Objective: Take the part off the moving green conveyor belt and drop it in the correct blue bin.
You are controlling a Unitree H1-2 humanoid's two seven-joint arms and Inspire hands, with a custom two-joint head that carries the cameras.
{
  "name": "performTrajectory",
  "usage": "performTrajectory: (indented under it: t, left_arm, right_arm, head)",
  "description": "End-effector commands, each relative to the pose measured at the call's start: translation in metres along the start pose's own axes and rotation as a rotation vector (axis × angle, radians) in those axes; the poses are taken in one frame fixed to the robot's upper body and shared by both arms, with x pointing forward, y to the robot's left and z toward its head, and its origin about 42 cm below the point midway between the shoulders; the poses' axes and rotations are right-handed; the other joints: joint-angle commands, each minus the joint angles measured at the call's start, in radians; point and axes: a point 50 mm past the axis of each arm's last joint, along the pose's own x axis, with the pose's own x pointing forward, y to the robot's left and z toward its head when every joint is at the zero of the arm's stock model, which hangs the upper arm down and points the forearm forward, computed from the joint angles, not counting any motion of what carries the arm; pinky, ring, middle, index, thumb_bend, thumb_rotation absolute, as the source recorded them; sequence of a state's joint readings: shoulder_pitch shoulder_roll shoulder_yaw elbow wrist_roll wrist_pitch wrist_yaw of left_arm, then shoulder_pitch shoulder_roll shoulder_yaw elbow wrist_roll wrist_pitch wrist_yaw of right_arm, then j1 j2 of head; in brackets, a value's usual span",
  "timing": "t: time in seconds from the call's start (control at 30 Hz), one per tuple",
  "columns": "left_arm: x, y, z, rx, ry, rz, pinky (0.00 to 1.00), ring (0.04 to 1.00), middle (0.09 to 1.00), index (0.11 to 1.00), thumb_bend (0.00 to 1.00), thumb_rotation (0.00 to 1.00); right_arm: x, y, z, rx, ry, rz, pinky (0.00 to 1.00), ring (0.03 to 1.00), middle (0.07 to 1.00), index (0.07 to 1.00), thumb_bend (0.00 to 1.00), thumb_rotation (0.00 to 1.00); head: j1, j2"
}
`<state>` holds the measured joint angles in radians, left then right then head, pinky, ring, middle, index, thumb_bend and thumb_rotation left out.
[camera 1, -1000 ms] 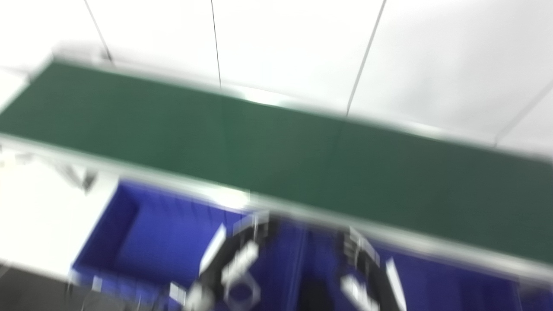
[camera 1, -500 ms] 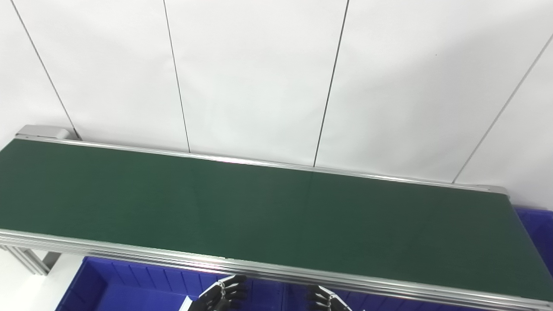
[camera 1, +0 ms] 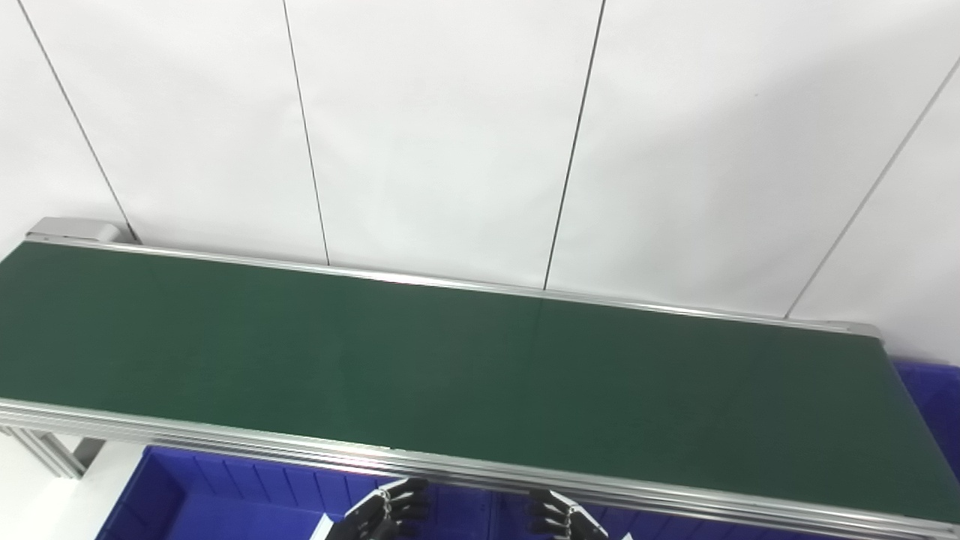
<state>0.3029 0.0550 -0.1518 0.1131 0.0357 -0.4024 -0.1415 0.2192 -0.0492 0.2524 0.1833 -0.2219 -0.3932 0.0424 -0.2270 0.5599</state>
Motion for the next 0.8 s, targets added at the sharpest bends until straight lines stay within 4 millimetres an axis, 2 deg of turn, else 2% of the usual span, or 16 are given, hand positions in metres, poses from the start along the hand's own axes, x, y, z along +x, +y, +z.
performTrajectory:
  t: [0.0,0.03,0.07,0.13,0.17,0.2,0.3,0.33,0.37,0.4,0.43,0.53,0.77]
  left_arm:
    - [0.004,0.0,0.011,-0.001,-0.037,0.004,0.69,0.744,0.769,0.806,0.69,0.94]
    - [0.004,0.001,0.012,0.002,-0.036,0.006,0.7,0.747,0.771,0.809,0.69,0.95]
    - [0.004,0.002,0.014,0.006,-0.036,0.007,0.7,0.749,0.773,0.81,0.69,0.95]
    - [0.003,0.003,0.017,0.008,-0.036,0.009,0.72,0.761,0.782,0.82,0.69,0.96]
    - [0.003,0.004,0.019,0.01,-0.037,0.01,0.72,0.761,0.782,0.823,0.69,0.97]
    - [0.003,0.004,0.02,0.01,-0.037,0.011,0.72,0.76,0.783,0.825,0.69,0.97]
    - [0.003,0.008,0.028,0.012,-0.043,0.015,0.73,0.759,0.783,0.828,0.63,0.96]
    - [0.003,0.009,0.03,0.012,-0.043,0.015,0.73,0.759,0.783,0.829,0.63,0.96]
    - [0.003,0.01,0.033,0.009,-0.043,0.016,0.73,0.76,0.784,0.829,0.62,0.95]
    - [0.003,0.011,0.035,0.007,-0.043,0.016,0.73,0.757,0.781,0.826,0.63,0.95]
    - [0.004,0.012,0.037,0.005,-0.045,0.018,0.73,0.756,0.779,0.824,0.64,0.94]
    - [0.005,0.015,0.042,0.005,-0.048,0.019,0.72,0.741,0.764,0.81,0.62,0.92]
    - [0.007,0.02,0.048,0.0,-0.039,0.015,0.71,0.734,0.756,0.797,0.65,0.89]
  right_arm:
    - [0.007,0.001,0.016,0.004,-0.075,-0.009,0.65,0.735,0.777,0.822,0.72,0.67]
    - [0.007,0.001,0.017,0.002,-0.077,-0.009,0.65,0.737,0.779,0.825,0.72,0.68]
    - [0.008,0.002,0.018,0.001,-0.08,-0.009,0.65,0.738,0.781,0.827,0.71,0.68]
    - [0.009,0.005,0.02,0.001,-0.083,-0.01,0.66,0.746,0.789,0.837,0.7,0.71]
    - [0.01,0.006,0.022,0.001,-0.085,-0.009,0.67,0.746,0.79,0.841,0.7,0.72]
    - [0.011,0.006,0.023,0.001,-0.085,-0.008,0.67,0.748,0.793,0.845,0.7,0.73]
    - [0.015,0.008,0.029,-0.002,-0.087,-0.009,0.67,0.751,0.798,0.854,0.7,0.77]
    - [0.016,0.008,0.031,-0.005,-0.088,-0.01,0.67,0.749,0.797,0.855,0.7,0.77]
    - [0.017,0.008,0.033,-0.006,-0.09,-0.011,0.67,0.748,0.796,0.855,0.7,0.77]
    - [0.018,0.008,0.034,-0.007,-0.091,-0.012,0.67,0.744,0.794,0.853,0.7,0.77]
    - [0.019,0.007,0.036,-0.006,-0.091,-0.012,0.66,0.743,0.793,0.853,0.7,0.77]
    - [0.021,0.006,0.042,-0.008,-0.094,-0.014,0.66,0.738,0.788,0.849,0.7,0.77]
    - [0.022,0.005,0.052,-0.006,-0.093,-0.014,0.66,0.737,0.79,0.847,0.71,0.77]
  head:
    - [-0.012,0.034]
    - [-0.012,0.034]
    - [-0.026,0.063]
    - [-0.035,0.081]
    - [-0.042,0.104]
    - [-0.042,0.104]
    - [-0.061,0.16]
    - [-0.061,0.16]
    - [-0.066,0.185]
    - [-0.066,0.185]
    - [-0.068,0.21]
    - [-0.068,0.244]
    - [-0.082,0.281]
